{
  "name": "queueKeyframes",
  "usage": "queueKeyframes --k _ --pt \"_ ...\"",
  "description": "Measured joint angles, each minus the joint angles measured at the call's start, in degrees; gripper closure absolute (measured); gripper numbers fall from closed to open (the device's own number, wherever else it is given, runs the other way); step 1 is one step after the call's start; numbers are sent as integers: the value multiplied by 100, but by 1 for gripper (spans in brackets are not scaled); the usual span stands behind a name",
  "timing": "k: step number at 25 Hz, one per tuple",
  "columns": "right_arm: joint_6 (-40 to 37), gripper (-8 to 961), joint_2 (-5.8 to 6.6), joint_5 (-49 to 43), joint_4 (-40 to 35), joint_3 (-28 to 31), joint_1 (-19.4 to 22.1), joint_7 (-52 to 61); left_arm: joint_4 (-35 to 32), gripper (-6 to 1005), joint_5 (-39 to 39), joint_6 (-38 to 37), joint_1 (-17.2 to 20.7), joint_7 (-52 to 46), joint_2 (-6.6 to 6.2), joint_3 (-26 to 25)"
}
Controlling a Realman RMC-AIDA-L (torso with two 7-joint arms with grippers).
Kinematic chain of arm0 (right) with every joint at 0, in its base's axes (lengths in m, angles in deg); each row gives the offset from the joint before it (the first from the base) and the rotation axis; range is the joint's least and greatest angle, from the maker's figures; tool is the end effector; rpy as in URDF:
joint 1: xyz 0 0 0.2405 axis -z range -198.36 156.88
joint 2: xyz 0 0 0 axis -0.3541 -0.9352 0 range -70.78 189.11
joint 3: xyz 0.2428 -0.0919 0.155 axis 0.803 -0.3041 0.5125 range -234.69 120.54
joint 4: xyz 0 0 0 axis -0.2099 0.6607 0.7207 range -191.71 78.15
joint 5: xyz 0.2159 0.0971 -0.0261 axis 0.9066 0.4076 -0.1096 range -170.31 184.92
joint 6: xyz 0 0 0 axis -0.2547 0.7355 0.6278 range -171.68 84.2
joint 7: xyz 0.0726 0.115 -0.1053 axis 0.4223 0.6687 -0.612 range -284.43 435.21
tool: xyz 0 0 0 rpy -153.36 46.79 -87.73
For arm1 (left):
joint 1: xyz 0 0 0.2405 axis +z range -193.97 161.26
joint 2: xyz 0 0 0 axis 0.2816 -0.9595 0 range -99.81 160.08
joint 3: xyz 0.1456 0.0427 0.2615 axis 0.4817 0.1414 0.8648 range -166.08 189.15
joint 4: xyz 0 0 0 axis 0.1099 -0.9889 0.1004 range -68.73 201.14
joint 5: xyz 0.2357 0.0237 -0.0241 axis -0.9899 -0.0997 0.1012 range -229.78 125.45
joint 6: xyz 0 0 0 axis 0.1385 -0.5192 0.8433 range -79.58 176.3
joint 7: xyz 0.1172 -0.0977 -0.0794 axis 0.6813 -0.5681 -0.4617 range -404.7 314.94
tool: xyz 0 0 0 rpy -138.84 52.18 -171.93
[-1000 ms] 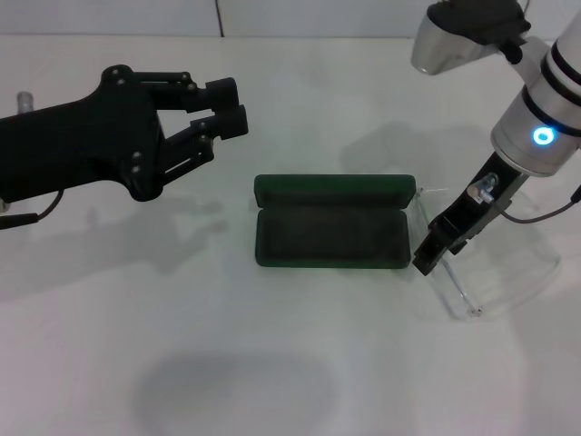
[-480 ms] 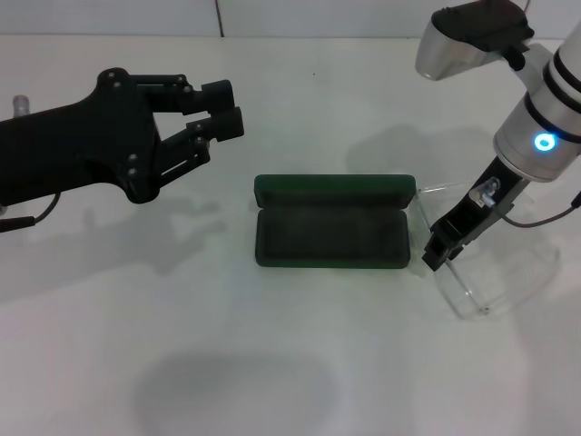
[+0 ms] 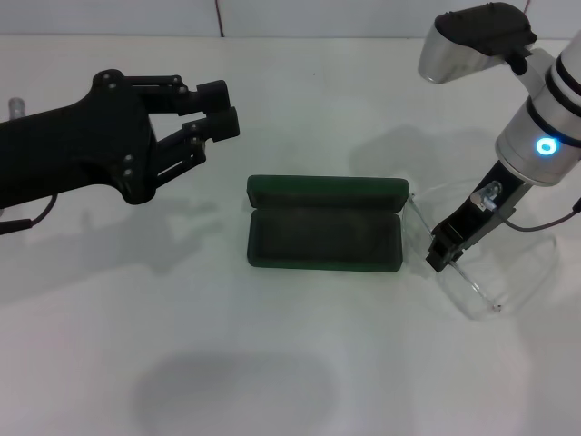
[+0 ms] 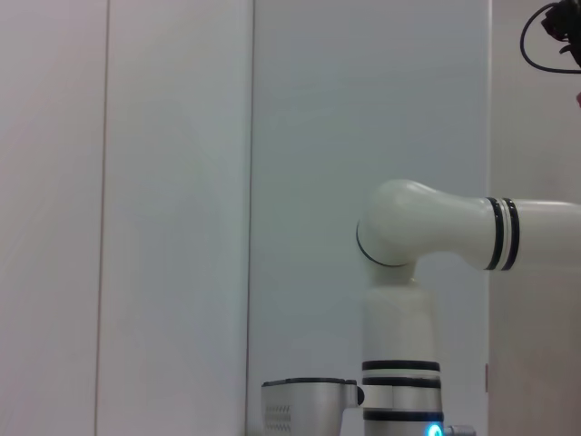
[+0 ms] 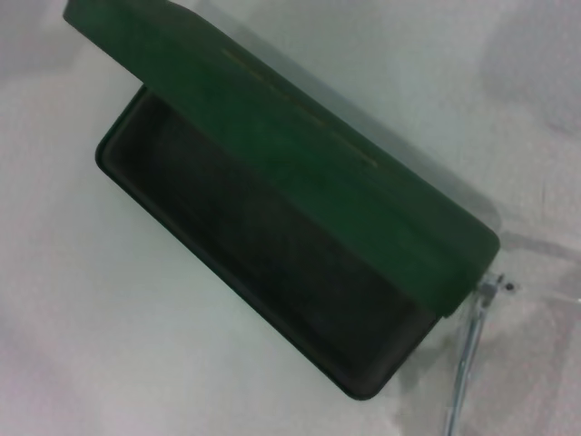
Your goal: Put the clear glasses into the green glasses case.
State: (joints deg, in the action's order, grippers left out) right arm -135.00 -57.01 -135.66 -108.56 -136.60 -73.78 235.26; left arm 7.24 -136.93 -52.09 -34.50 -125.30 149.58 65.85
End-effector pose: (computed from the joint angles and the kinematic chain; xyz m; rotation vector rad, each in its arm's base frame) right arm 0.1843 0.4386 -0.0797 -2.5732 1.3068 -0.6586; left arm -0.2366 0.3393 0.0209 -2.6472 -0.1784 -1.1317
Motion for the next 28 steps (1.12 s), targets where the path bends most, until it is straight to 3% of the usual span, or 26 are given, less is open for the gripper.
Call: queueKeyframes --k 10,15,23,28 --pt "-4 820 1 -26 -144 -2 207 68 0 759 19 0 4 0 -1 0" --pt "-89 820 8 -53 -599 -3 484 66 0 760 23 -1 4 0 -1 0" --pt "-472 819 26 -66 -1642 3 1052 113 0 761 41 -3 4 -17 4 0" --pt "-800 841 50 -74 -2698 90 1515 170 -1 762 203 -12 43 -51 -2 0"
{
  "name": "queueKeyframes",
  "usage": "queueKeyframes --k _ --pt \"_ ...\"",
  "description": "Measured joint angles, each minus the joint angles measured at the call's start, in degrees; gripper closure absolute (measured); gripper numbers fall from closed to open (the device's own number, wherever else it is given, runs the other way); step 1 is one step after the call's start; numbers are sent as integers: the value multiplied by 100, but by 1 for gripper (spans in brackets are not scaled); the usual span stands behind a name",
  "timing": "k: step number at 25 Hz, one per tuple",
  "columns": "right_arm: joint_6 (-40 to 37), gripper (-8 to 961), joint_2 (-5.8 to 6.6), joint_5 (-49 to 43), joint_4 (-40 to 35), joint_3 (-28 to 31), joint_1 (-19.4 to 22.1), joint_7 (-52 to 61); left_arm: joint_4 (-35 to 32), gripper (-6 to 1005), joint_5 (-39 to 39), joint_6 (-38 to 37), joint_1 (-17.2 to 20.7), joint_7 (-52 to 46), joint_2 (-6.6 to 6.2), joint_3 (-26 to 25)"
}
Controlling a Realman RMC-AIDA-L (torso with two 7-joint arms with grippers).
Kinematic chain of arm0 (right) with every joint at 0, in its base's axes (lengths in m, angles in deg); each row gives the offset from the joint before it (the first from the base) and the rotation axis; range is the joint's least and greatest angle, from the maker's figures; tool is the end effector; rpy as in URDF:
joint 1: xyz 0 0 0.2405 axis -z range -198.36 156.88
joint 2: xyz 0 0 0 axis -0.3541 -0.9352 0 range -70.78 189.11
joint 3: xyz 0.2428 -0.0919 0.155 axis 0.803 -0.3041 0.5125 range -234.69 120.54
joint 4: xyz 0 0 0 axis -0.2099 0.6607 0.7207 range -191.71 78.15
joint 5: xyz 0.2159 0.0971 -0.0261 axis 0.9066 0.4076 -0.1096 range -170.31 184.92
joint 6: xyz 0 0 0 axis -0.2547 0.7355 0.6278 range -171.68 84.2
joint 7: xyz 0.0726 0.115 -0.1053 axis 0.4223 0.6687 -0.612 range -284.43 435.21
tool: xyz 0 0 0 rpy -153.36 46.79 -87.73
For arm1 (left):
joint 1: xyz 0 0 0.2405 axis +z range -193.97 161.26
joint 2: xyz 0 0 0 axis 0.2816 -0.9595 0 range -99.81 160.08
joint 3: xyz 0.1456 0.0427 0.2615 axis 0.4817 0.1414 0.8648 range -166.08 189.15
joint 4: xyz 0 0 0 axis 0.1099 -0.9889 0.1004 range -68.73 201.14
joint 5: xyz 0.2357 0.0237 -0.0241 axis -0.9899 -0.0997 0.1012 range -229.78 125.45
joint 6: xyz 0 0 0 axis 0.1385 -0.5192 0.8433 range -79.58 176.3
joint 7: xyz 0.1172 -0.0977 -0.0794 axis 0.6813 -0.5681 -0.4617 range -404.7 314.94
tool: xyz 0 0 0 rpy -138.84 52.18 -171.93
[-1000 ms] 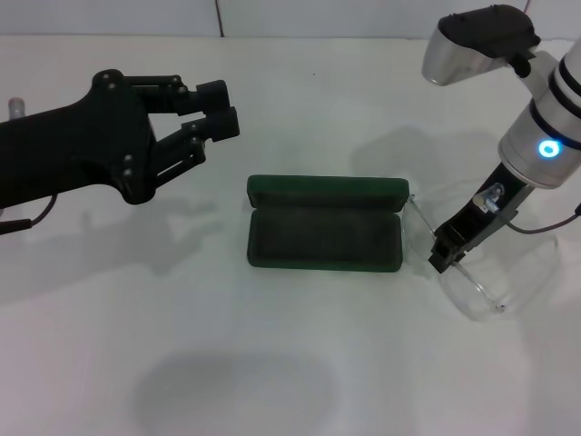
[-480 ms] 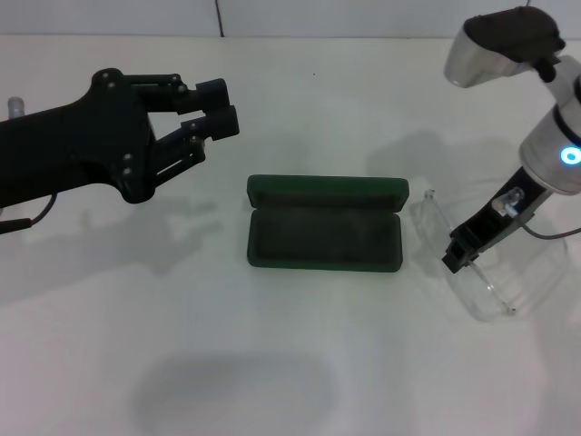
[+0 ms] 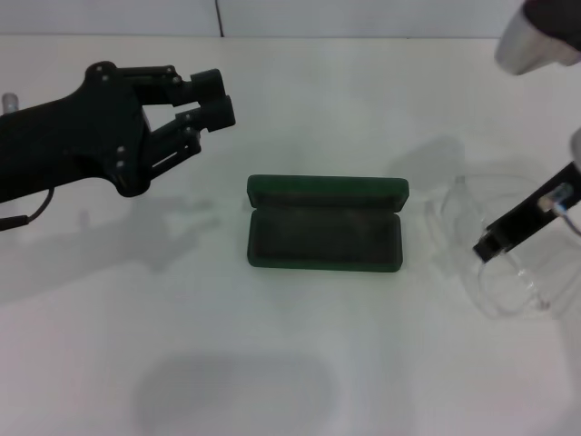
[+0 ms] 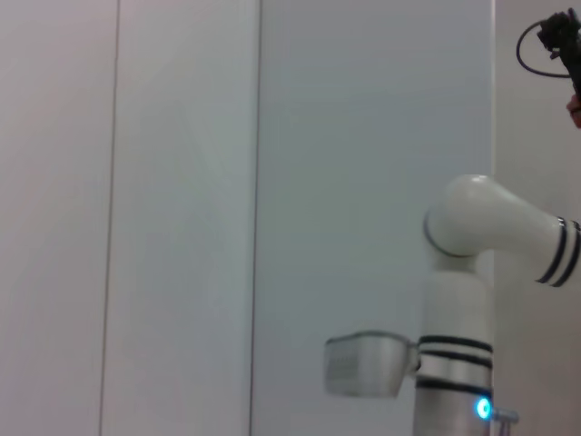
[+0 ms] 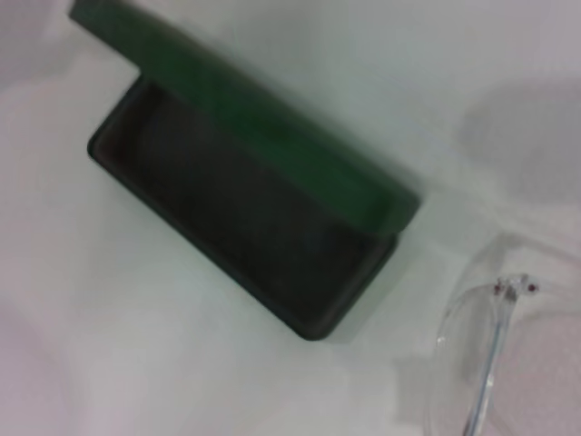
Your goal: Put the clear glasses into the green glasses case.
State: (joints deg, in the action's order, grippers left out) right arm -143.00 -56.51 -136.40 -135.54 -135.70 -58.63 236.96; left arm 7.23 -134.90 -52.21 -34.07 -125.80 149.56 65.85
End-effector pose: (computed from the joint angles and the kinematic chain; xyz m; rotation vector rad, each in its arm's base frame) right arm 0.1977 0.4024 -0.0233 -2.5254 1.2350 -0.5154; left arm -0.2353 0.3382 0.0256 -2.6201 -0.1860 -1.1731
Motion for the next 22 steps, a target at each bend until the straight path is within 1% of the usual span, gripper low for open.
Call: queueKeyframes --k 2,4,7,9,10,11,13,17,21,22 --pt "-140 847 8 -2 -446 126 165 -17 0 763 74 -4 23 -13 -7 0" --pt "-339 853 21 0 -1071 296 429 -112 0 763 112 -5 27 -20 -11 1" --pt "-534 861 34 -24 -1877 323 796 -347 0 764 181 -6 10 -67 -9 0" --pt "-635 867 15 -93 -2439 312 1052 -502 0 764 276 -6 -9 -171 -9 0" --pt "-635 869 15 -93 -2439 312 1052 -502 0 764 320 -6 -15 -209 -9 0" --pt "-662 872 7 -88 -2681 312 1169 -582 -2 764 377 -6 -17 -247 -9 0" --pt "-703 882 -12 86 -3526 329 1569 -988 -35 765 547 -7 31 -349 -16 0" --pt "-615 893 -21 521 -3729 408 1714 -1456 -58 766 876 -148 199 -584 -86 -43" --pt "-508 892 -20 1286 -3746 789 1869 -2100 -43 766 949 -290 198 -778 -84 -201" --pt "-503 892 -21 1566 -3750 968 1943 -2393 -50 767 952 -298 184 -829 -74 -221"
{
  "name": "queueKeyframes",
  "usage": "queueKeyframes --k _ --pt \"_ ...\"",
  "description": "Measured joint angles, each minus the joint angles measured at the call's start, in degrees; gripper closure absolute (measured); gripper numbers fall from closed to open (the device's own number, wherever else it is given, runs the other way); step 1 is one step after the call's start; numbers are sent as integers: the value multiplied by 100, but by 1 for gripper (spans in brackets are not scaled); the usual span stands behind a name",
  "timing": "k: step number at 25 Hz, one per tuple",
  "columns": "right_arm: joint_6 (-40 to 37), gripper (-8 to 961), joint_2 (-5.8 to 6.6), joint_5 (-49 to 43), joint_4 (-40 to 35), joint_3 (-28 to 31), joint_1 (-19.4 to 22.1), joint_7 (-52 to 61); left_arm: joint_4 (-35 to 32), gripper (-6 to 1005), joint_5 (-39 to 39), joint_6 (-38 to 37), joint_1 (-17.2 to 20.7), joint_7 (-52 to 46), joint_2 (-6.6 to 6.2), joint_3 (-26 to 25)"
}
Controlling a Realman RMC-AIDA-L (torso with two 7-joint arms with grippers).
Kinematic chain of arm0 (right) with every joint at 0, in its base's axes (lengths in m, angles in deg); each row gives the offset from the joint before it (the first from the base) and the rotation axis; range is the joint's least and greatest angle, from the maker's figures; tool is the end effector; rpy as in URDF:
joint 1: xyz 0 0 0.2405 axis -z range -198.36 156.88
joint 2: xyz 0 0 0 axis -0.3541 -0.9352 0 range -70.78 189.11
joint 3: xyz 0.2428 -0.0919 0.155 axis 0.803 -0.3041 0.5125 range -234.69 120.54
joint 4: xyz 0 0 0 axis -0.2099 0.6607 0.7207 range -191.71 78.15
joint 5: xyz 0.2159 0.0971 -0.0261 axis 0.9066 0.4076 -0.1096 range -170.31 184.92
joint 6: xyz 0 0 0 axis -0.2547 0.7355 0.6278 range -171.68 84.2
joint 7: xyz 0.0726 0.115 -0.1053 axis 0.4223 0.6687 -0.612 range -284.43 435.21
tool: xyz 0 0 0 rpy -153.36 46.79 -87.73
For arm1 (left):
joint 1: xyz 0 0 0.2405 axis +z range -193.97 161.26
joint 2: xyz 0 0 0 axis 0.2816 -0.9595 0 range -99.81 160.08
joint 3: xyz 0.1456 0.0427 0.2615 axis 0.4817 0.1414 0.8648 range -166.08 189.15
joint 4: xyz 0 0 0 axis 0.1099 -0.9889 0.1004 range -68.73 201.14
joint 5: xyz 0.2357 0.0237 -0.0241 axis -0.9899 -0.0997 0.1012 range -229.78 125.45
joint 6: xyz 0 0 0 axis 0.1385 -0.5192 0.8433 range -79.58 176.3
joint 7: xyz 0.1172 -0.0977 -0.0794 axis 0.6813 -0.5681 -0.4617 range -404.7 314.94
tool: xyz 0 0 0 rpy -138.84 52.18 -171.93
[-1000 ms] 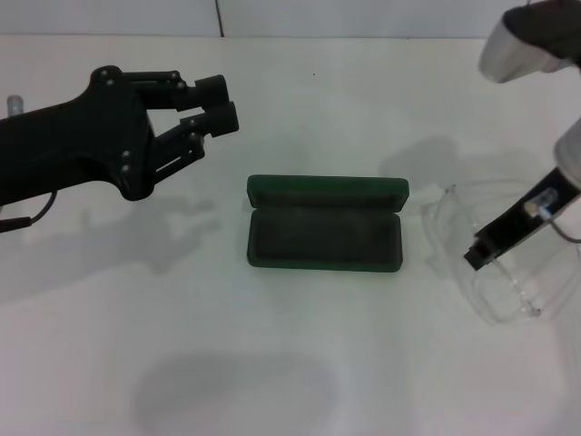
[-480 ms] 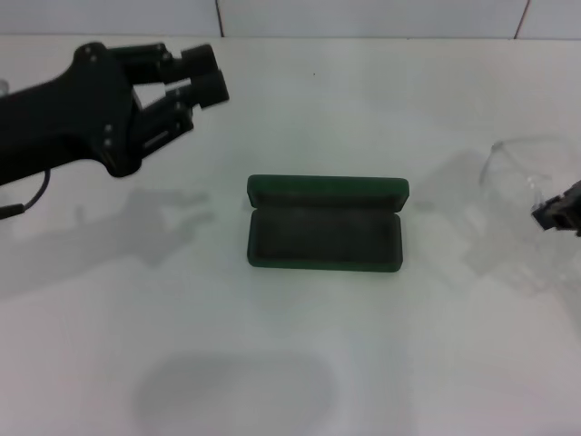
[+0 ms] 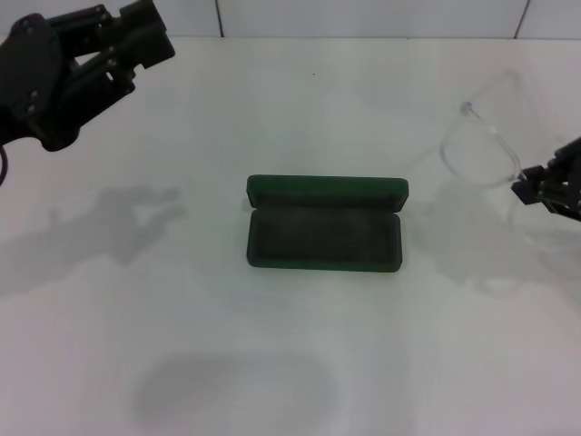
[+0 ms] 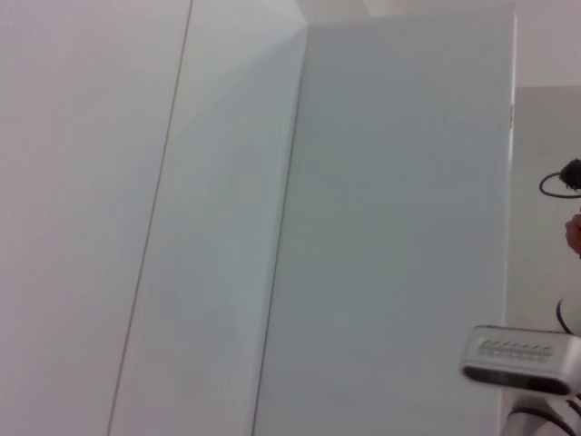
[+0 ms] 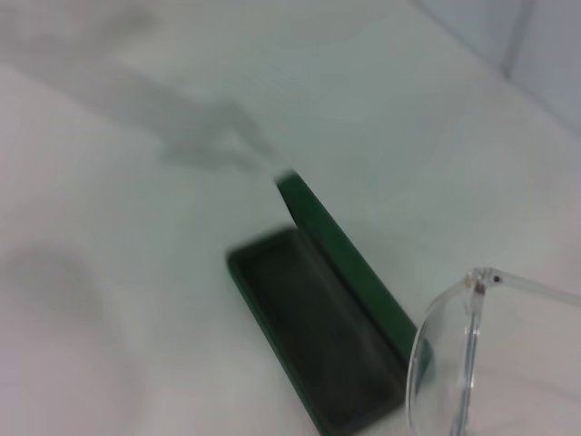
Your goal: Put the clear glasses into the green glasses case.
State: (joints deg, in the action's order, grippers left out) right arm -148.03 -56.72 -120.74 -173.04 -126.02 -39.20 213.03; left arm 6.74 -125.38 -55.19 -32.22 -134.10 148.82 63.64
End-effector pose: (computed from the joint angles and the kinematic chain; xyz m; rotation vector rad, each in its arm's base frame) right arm 0.1646 0.3222 0.0673 -2.6760 0.4755 -0.1312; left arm -0.2329 0.3283 0.0613 -2.5059 -0.3024 -1.4042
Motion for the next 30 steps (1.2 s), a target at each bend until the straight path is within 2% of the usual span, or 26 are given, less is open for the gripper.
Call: queueKeyframes --k 3,4,9,13,15,20,24,30 --pt "5 892 -4 1060 0 421 282 -1098 -17 767 26 -3 -16 -86 3 -4" --pt "5 892 -4 1060 0 421 282 -1098 -17 767 41 -3 -20 -107 3 -5" --pt "-5 895 -5 2238 81 580 629 -2232 -10 768 67 6 -52 -227 8 -13" --pt "-33 895 -2 3110 425 594 828 -3195 -14 769 77 7 -68 -319 -7 -16" --pt "-114 895 1 3524 746 624 864 -3674 -17 770 120 4 -74 -396 -19 -16" --pt "-295 895 14 4517 2086 648 916 -5196 -17 771 162 -51 -217 -561 -14 26" --pt "-300 896 14 4879 3021 586 802 -5868 0 771 161 -221 -290 -578 36 59" --pt "-293 896 1 5066 3847 281 609 -6364 26 773 170 -280 -366 -550 69 444"
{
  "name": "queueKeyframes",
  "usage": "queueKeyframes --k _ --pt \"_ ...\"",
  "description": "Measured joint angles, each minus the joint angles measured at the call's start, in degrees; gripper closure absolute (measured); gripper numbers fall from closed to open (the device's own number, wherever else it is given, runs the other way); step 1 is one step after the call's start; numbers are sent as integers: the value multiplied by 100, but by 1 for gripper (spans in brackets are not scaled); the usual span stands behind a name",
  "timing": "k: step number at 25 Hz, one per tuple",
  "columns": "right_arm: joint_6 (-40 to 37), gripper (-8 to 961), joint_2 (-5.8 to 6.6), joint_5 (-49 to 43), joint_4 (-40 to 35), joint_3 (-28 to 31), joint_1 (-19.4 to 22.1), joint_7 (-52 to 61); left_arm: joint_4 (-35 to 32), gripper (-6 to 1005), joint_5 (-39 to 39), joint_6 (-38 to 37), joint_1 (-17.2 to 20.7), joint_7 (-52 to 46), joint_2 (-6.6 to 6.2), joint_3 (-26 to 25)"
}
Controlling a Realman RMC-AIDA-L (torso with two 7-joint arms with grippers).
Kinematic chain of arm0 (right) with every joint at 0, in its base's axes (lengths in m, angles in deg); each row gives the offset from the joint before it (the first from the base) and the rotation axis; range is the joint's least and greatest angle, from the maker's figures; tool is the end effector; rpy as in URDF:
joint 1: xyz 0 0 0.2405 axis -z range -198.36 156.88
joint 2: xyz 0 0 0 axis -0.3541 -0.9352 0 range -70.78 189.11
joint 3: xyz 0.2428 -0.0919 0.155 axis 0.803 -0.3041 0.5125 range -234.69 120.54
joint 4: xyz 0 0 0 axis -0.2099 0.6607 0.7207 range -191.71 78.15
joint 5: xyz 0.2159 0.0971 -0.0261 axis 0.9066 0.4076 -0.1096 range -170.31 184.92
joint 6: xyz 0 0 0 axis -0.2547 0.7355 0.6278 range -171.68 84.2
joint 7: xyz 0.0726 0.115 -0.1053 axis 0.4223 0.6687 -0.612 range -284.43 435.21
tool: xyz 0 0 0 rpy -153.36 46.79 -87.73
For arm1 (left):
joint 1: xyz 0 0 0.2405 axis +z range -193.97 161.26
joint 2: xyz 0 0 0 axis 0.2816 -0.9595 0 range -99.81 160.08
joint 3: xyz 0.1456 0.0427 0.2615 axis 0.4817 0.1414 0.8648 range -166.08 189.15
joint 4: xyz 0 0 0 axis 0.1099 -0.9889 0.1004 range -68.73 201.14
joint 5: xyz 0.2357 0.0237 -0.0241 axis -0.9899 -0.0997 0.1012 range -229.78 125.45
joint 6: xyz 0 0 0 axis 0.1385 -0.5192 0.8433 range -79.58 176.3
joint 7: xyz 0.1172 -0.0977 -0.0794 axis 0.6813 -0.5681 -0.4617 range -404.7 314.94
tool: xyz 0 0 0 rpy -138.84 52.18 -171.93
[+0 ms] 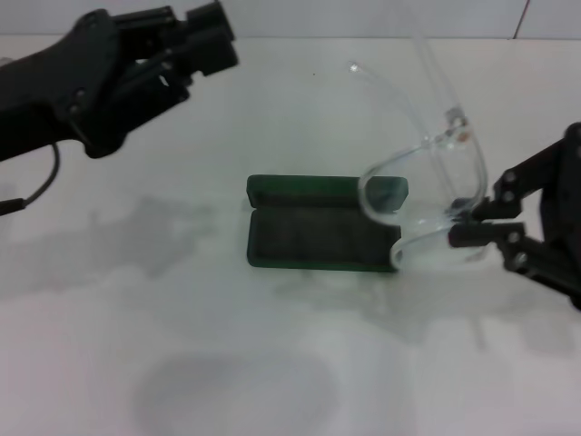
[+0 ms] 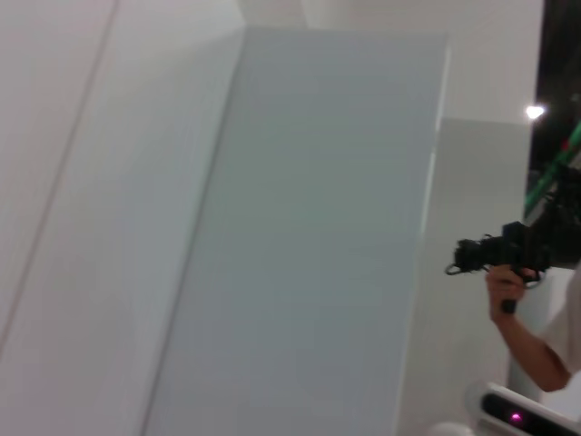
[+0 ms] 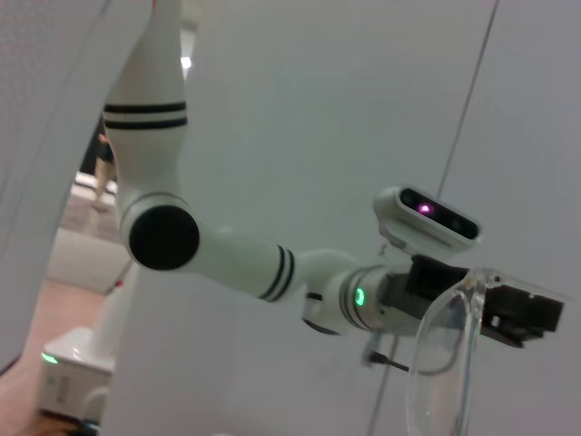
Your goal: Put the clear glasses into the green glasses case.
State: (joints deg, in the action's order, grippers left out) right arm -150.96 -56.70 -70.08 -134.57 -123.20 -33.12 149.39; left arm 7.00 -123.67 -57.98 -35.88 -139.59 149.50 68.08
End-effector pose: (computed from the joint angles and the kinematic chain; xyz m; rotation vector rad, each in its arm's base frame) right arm 0.1888 0.2864 0.0441 -2.7755 -0.4700 1.0705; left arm -0.1974 0.3295 0.0441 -2.6537 -0.3184 -1.5318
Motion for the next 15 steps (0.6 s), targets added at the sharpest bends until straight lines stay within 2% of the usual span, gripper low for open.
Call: queueKeyframes --k 5,11,15 --pt "43 896 -10 12 547 -370 -266 -163 -8 794 48 0 -156 40 23 191" --pt "172 896 -15 99 937 -680 -421 -344 10 932 115 8 -214 50 25 325" --pt "263 896 -15 102 1067 -785 -477 -428 65 938 219 12 -213 77 31 418"
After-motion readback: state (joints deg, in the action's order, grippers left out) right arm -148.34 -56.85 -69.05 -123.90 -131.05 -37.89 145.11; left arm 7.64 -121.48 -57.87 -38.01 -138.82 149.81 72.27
